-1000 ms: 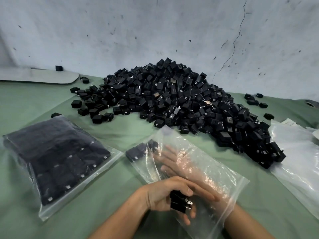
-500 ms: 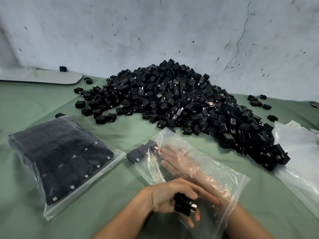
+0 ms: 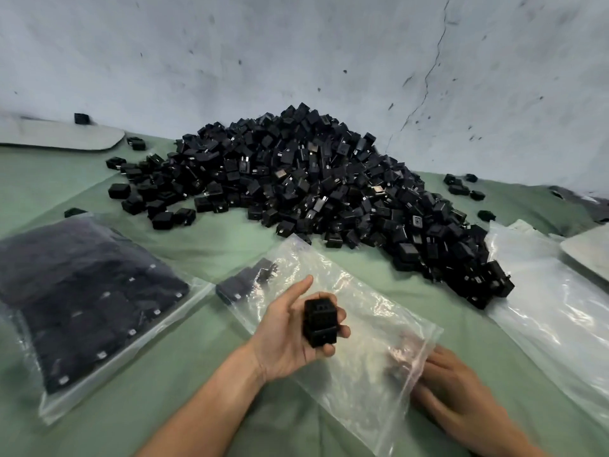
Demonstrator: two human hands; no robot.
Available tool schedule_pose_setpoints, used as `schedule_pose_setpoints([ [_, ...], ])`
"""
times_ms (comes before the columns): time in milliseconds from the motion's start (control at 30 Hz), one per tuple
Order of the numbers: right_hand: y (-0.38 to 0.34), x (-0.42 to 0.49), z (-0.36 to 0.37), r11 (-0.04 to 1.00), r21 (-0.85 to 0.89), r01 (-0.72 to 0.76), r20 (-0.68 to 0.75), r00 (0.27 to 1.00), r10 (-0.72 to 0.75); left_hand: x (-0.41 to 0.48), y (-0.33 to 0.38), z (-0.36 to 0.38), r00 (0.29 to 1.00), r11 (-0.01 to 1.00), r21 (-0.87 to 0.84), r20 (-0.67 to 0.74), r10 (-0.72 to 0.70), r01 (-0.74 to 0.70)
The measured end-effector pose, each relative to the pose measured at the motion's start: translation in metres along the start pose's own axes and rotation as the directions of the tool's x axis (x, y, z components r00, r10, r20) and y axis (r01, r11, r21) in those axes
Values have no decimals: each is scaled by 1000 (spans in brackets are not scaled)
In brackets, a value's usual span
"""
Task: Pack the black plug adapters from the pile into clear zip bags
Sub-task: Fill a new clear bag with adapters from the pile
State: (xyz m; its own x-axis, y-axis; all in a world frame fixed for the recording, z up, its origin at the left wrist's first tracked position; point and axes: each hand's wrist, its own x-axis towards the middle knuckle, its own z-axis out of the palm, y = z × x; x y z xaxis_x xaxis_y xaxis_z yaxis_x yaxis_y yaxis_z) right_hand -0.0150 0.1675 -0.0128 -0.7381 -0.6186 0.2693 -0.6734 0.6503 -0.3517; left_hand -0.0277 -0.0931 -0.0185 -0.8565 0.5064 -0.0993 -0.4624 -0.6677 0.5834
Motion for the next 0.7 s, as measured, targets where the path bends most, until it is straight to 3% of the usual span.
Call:
schedule_pose_setpoints([
  [67, -1, -16, -14, 989, 85, -118, -274, 952, 137, 0, 1, 0, 999, 999, -42, -29, 23, -24],
  [167, -9, -19, -20, 954, 257, -157, -466, 844, 264, 1, -3, 3, 995, 998, 12, -78, 61, -60],
  [367, -58, 11, -10, 948, 286, 137, -441, 897, 3, -1, -8, 8, 983, 962, 213, -22, 181, -172],
  [500, -72, 27, 11, 930, 344, 129, -358, 934, 2, -2, -12, 10, 988, 936, 322, -4, 151, -142],
  [633, -72, 30, 20, 888, 458, 45, -330, 936, 123, -4, -19, 12, 999, 913, 407, -7, 42, -35],
  [700, -72, 29, 21, 901, 433, 23, -348, 926, 144, -3, -21, 13, 1000, 921, 389, 16, 21, -26],
])
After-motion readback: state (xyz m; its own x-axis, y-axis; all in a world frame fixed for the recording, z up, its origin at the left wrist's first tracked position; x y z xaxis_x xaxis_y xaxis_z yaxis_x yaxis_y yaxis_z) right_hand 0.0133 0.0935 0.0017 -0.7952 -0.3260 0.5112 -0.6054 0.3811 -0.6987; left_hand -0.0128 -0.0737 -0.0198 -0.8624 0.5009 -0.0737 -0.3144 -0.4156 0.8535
